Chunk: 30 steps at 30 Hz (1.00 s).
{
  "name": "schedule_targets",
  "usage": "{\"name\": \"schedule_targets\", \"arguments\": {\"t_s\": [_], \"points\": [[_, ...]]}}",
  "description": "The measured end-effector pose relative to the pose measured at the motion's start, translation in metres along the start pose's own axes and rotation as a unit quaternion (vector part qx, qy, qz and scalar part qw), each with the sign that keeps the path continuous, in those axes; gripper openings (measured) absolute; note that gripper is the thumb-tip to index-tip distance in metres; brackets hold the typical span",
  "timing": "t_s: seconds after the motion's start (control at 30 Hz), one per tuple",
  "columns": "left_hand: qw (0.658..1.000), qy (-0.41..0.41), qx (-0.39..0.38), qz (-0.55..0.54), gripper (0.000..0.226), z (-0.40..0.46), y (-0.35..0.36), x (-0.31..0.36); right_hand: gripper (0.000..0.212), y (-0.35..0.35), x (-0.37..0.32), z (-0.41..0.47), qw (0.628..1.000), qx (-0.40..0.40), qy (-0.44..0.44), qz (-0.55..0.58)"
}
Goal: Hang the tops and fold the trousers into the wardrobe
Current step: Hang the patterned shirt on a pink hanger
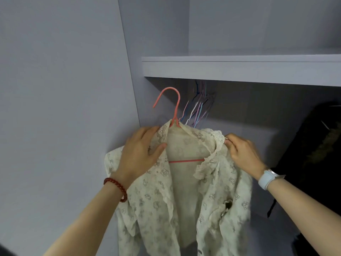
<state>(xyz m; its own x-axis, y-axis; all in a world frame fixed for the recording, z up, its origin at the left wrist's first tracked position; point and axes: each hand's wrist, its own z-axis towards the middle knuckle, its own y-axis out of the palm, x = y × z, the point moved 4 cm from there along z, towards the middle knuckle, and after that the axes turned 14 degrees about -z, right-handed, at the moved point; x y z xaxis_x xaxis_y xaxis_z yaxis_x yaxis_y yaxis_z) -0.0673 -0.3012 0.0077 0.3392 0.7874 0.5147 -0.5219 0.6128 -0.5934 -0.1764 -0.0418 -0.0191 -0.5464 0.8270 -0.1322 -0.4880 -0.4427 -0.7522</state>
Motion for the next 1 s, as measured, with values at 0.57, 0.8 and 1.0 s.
{"name": "schedule_targets", "arguments": {"t_s": [0.57, 0.8, 1.0], "points": [[0.985, -0.152, -0.015, -0.084, 0.030, -0.015, 0.007, -0.064, 0.014, -0.030, 0.079, -0.043, 0.994, 0.044, 0.089, -0.046], [0.997, -0.068, 0.002, -0.034, 0.053, 0.013, 0.033, -0.019, 0.013, -0.030, 0.071, -0.054, 0.993, 0.067, 0.093, -0.011], [0.988, 0.087, -0.060, -0.109, 0.029, 0.043, 0.083, 0.061, 0.035, -0.021, 0.061, -0.051, 0.996, 0.007, 0.085, 0.018]]}}
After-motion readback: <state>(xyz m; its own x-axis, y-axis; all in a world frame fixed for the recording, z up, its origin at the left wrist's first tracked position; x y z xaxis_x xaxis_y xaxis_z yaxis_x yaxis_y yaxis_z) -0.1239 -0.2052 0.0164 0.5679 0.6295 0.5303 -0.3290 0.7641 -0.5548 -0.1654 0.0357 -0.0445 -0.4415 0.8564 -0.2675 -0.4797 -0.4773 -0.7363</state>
